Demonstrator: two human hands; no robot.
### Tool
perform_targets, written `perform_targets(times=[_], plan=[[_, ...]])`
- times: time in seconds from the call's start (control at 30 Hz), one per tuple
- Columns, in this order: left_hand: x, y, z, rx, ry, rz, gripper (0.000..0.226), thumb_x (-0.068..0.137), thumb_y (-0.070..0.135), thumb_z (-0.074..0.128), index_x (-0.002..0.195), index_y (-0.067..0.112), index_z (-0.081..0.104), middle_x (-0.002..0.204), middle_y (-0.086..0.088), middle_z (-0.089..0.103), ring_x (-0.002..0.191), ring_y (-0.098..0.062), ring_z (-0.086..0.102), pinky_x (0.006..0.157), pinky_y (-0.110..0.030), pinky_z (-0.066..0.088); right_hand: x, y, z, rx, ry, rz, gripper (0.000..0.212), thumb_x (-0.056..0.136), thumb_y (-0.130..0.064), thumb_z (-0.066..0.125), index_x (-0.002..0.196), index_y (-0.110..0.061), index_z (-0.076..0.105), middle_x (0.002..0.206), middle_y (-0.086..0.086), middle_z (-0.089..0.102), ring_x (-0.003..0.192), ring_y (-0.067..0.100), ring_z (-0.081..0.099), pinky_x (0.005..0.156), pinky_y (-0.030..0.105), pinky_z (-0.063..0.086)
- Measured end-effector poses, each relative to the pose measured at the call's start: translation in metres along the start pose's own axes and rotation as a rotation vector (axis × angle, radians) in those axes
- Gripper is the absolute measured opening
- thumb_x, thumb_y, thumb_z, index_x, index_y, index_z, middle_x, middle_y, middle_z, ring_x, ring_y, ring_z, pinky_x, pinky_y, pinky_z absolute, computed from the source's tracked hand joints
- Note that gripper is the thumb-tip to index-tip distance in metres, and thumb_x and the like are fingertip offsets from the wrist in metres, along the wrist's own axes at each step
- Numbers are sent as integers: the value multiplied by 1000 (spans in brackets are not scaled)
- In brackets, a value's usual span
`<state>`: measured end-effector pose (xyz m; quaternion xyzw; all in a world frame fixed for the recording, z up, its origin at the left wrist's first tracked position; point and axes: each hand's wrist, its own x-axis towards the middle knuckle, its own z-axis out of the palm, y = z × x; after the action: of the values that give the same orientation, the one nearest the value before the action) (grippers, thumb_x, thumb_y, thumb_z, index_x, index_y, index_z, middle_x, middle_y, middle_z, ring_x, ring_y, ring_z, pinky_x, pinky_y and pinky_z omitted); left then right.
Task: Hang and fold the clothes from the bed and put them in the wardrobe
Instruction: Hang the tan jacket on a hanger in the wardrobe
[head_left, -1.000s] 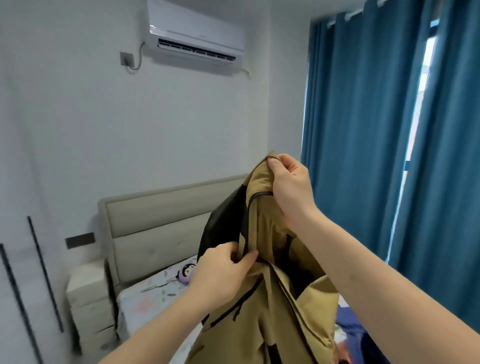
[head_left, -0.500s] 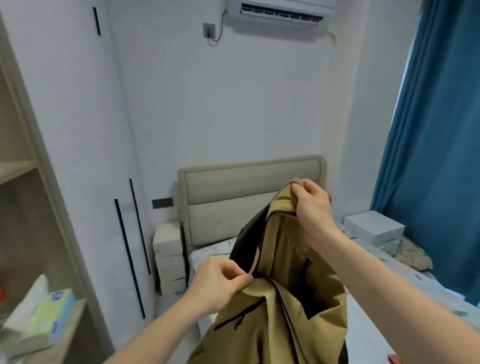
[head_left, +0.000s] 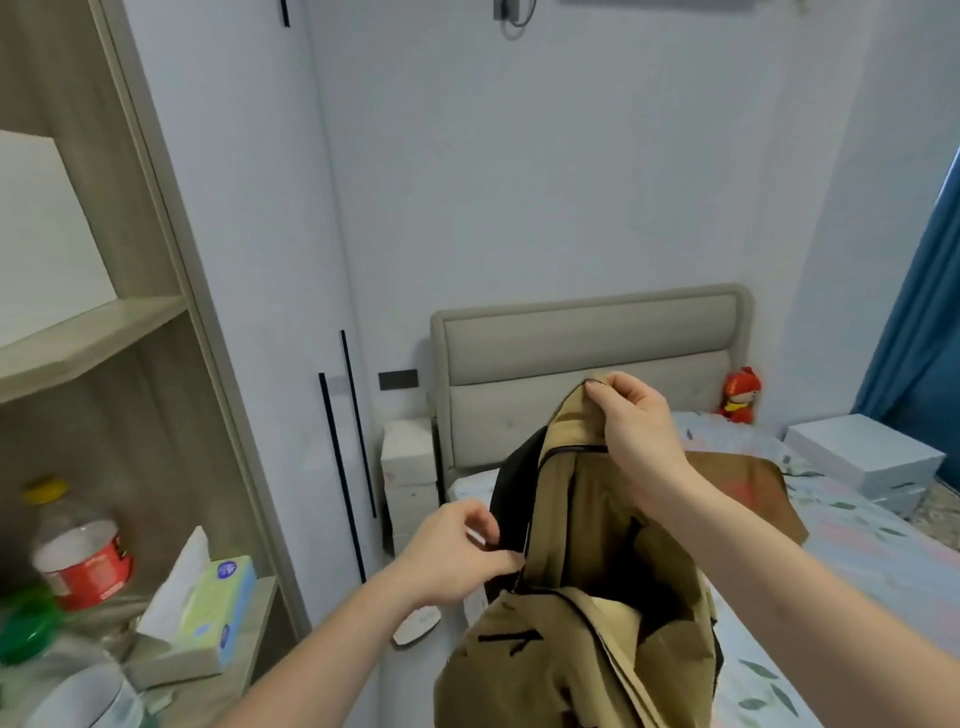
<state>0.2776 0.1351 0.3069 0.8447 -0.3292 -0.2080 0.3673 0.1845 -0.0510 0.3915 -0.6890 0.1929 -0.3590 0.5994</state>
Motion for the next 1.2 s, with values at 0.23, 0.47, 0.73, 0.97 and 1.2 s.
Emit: perform_targets(times=[0.23,0.47,0.73,0.97,1.2], plan=[[59,23,-27,-72,135,182,25,93,18,63,113,34,61,101,13,69,89,-3,64,68,-15,52,53,36,52,-49,-236,52,30,101,-24,58,85,1,60,76,9,56,75,22,54,70,38,42],[127,-17,-45,0,254,50,26,77,10,45,88,27,62,80,5,68,77,-18,63,71,-49,53,126,74,82,-32,-544,126,27,101,-26,60,78,-12,63,71,5,55,64,13,56,58,23,45],[163,-76,-82,45,416,-155,27,98,26,52,72,32,58,70,9,64,63,-7,57,62,-33,47,211,120,144,-348,-756,52,37,98,-44,59,86,-10,69,84,5,74,82,24,73,74,42,62],[184,-124,-106,64,455,-334,27,98,38,51,76,25,61,74,6,66,71,-11,62,73,-39,53,264,164,243,-404,-793,-35,14,97,-35,61,106,-26,67,105,-10,67,94,9,63,76,22,45],[217,-155,-124,-99,576,-445,36,101,39,51,69,25,53,64,8,60,64,-14,59,61,-33,43,299,204,354,-403,-898,-5,45,98,-35,61,141,-23,52,134,-4,57,114,15,55,90,27,45]])
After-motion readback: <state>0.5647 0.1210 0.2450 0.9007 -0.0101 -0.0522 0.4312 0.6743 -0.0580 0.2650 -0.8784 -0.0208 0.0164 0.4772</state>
